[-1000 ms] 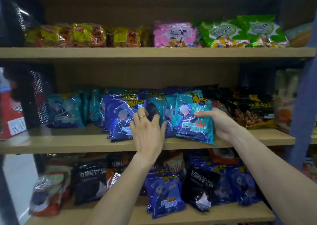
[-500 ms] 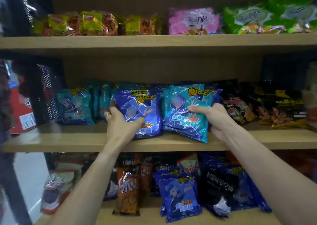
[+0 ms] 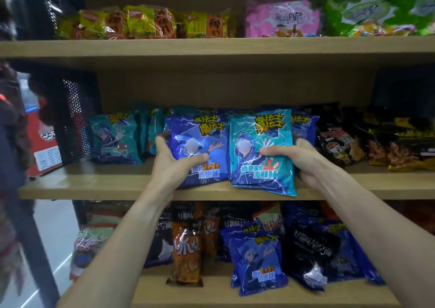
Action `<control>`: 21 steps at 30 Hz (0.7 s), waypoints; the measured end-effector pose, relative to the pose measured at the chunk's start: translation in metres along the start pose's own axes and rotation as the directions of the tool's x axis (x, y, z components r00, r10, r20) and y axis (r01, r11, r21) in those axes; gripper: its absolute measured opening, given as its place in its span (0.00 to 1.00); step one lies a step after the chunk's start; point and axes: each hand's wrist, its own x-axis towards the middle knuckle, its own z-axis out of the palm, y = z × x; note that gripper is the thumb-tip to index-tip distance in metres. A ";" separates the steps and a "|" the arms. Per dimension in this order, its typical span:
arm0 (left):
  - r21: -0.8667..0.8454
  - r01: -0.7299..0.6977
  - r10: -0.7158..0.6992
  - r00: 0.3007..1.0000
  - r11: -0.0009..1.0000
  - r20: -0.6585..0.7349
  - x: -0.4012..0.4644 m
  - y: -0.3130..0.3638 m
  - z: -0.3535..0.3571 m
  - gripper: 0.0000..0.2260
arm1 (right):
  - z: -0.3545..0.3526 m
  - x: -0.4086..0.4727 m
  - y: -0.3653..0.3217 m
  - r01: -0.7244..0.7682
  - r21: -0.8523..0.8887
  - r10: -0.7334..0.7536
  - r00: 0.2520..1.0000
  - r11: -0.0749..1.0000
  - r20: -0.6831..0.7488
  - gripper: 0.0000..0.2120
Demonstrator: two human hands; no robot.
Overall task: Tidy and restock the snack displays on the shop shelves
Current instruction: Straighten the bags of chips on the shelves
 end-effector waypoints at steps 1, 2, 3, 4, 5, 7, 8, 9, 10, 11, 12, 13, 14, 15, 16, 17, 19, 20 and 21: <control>-0.003 -0.022 0.022 0.999 1.000 -0.029 -0.001 0.001 -0.003 0.48 | -0.001 -0.002 0.002 0.009 0.011 -0.009 1.000 1.000 0.009 0.20; -0.009 -0.045 0.044 0.997 0.999 -0.070 -0.003 0.003 -0.006 0.46 | -0.002 -0.004 0.004 0.015 0.026 -0.015 1.000 1.000 0.022 0.22; -0.036 -0.074 0.069 0.991 0.997 -0.112 -0.003 0.005 -0.011 0.43 | -0.004 -0.005 0.007 0.022 0.047 -0.023 0.999 0.999 0.030 0.25; -0.084 -0.095 0.081 0.985 0.992 -0.155 -0.002 0.007 -0.017 0.41 | -0.006 -0.007 0.010 0.034 0.070 -0.036 0.999 0.997 0.035 0.28; -0.143 -0.106 0.078 0.978 0.984 -0.191 0.000 0.008 -0.024 0.39 | -0.010 -0.007 0.012 0.052 0.089 -0.056 0.998 0.995 0.036 0.29; -0.227 -0.106 0.051 0.970 0.968 -0.236 0.006 0.009 -0.043 0.37 | -0.016 -0.010 0.015 0.086 0.124 -0.092 0.995 0.989 0.041 0.30; -0.238 -0.098 0.037 0.968 0.966 -0.249 0.009 0.009 -0.052 0.37 | -0.018 -0.011 0.017 0.098 0.144 -0.105 0.993 0.985 0.044 0.32; -0.235 -0.088 0.024 0.965 0.968 -0.262 0.011 0.009 -0.060 0.38 | -0.020 -0.011 0.018 0.105 0.161 -0.114 0.992 0.981 0.050 0.32; -0.232 -0.087 0.021 0.961 0.969 -0.276 0.012 0.008 -0.067 0.38 | -0.021 -0.011 0.019 0.109 0.171 -0.121 0.991 0.979 0.061 0.32; -0.229 -0.090 0.021 0.957 0.969 -0.289 0.012 0.008 -0.072 0.38 | -0.021 -0.011 0.020 0.116 0.178 -0.131 0.988 0.977 0.077 0.31; -0.226 -0.089 0.018 0.955 0.970 -0.297 0.011 0.007 -0.075 0.38 | -0.020 -0.012 0.021 0.121 0.181 -0.140 0.986 0.976 0.094 0.30; -0.226 -0.085 0.014 0.955 0.970 -0.297 0.010 0.006 -0.077 0.36 | -0.019 -0.012 0.021 0.123 0.182 -0.144 0.984 0.976 0.106 0.29; -0.231 -0.072 0.002 0.958 0.970 -0.287 0.009 0.005 -0.078 0.33 | -0.017 -0.012 0.021 0.120 0.182 -0.143 0.983 0.976 0.115 0.28; -0.236 -0.053 -0.012 0.965 0.970 -0.263 0.007 0.006 -0.079 0.28 | -0.016 -0.011 0.021 0.115 0.184 -0.139 0.983 0.976 0.119 0.28; -0.232 -0.027 -0.028 0.972 0.972 -0.232 0.006 0.006 -0.079 0.23 | -0.015 -0.011 0.021 0.108 0.188 -0.131 0.984 0.976 0.117 0.28; -0.219 0.001 -0.044 0.980 0.976 -0.194 0.006 0.006 -0.079 0.17 | -0.015 -0.010 0.021 0.102 0.193 -0.125 0.986 0.976 0.110 0.27; -0.192 0.056 -0.078 0.991 0.980 -0.113 0.008 0.006 -0.077 0.12 | -0.016 -0.007 0.022 0.092 0.209 -0.114 0.989 0.974 0.093 0.26; -0.180 0.076 -0.089 0.994 0.981 -0.069 0.010 0.007 -0.075 0.11 | -0.016 -0.007 0.022 0.089 0.217 -0.110 0.990 0.972 0.087 0.26; -0.165 0.093 -0.098 0.995 0.982 -0.022 0.012 0.007 -0.072 0.12 | -0.017 -0.006 0.022 0.086 0.218 -0.107 0.991 0.972 0.086 0.27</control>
